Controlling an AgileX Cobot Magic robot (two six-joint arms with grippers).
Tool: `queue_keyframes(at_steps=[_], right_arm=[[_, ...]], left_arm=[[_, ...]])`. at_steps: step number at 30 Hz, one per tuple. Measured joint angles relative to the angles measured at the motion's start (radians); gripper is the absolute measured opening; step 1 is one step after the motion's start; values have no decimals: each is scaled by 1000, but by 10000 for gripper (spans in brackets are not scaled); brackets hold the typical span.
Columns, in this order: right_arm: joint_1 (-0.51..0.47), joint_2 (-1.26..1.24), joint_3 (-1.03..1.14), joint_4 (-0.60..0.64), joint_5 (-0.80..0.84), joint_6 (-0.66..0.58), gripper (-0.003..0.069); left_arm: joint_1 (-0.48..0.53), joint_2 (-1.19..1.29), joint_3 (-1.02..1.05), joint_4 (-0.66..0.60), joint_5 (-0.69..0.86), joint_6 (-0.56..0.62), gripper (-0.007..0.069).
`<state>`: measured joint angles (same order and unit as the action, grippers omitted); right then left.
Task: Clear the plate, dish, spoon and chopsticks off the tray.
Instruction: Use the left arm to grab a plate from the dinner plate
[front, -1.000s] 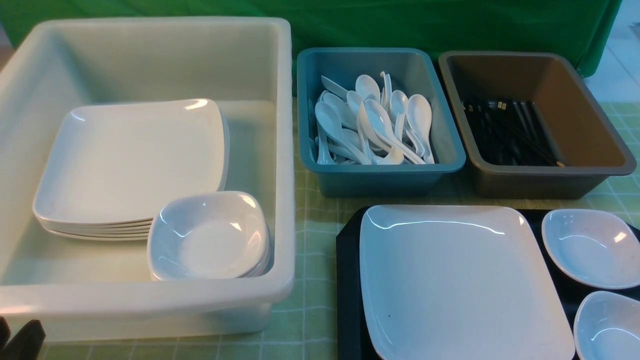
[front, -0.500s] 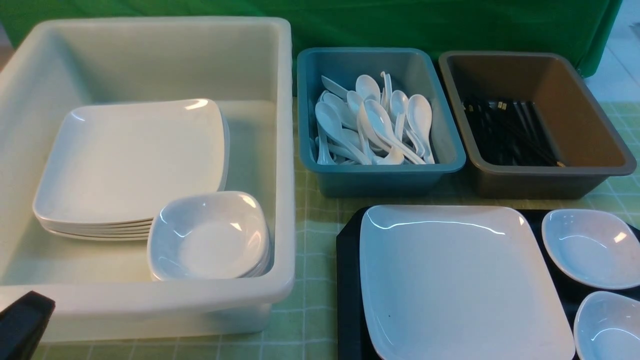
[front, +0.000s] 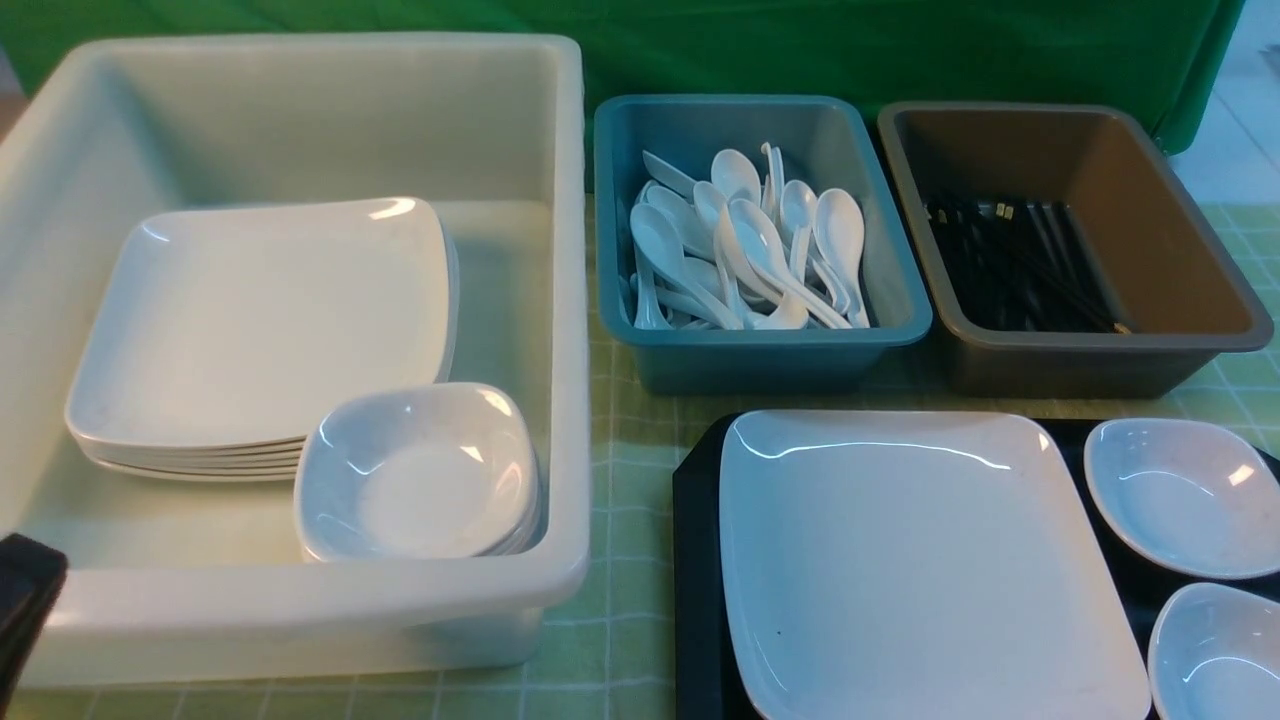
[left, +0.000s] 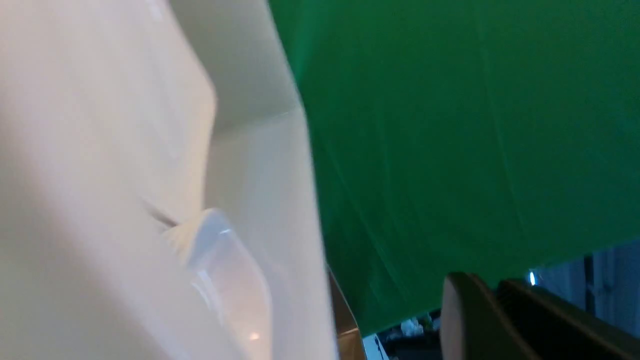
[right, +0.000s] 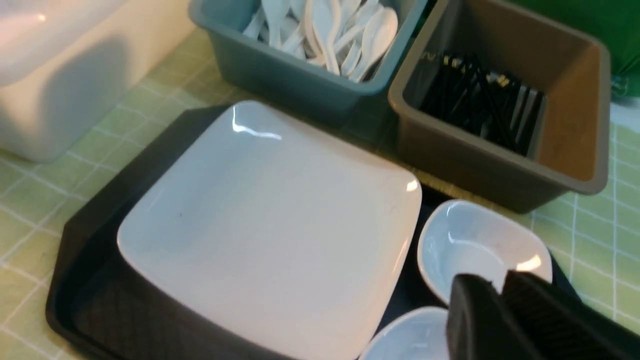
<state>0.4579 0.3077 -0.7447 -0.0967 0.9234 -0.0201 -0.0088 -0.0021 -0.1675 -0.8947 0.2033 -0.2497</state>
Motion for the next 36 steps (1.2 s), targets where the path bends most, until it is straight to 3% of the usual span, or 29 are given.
queue_keyframes(at_steps=[5,11,15,17,18,20,24,28,33,36], right_arm=[[0,0,0,0,-82,0,73],[0,0,0,0,-152,0,73],[0,0,0,0,-159,0,74],[0,0,0,0,-160,0,76],[0,0,0,0,-161,0,78],[0,0,0,0,-162,0,80],[0,0,1,-1,-162,0,85],[0,0,1,-1,-164,0,88],[0,0,1,-1,-170,0,93],[0,0,1,-1,-170,0,95]], left_arm=[[0,113,-219,109,169,75,-14],[0,465,-485,204,623,165,-18],[0,665,-571,155,828,295,-18],[0,783,-600,79,892,371,-18],[-2,870,-609,-12,948,467,-18],[-14,916,-613,-54,964,500,-18],[-171,1021,-615,-58,886,497,-18],[-421,1119,-634,45,732,370,-15],[-665,1281,-723,214,637,211,13],[-760,1384,-786,316,629,133,57]])
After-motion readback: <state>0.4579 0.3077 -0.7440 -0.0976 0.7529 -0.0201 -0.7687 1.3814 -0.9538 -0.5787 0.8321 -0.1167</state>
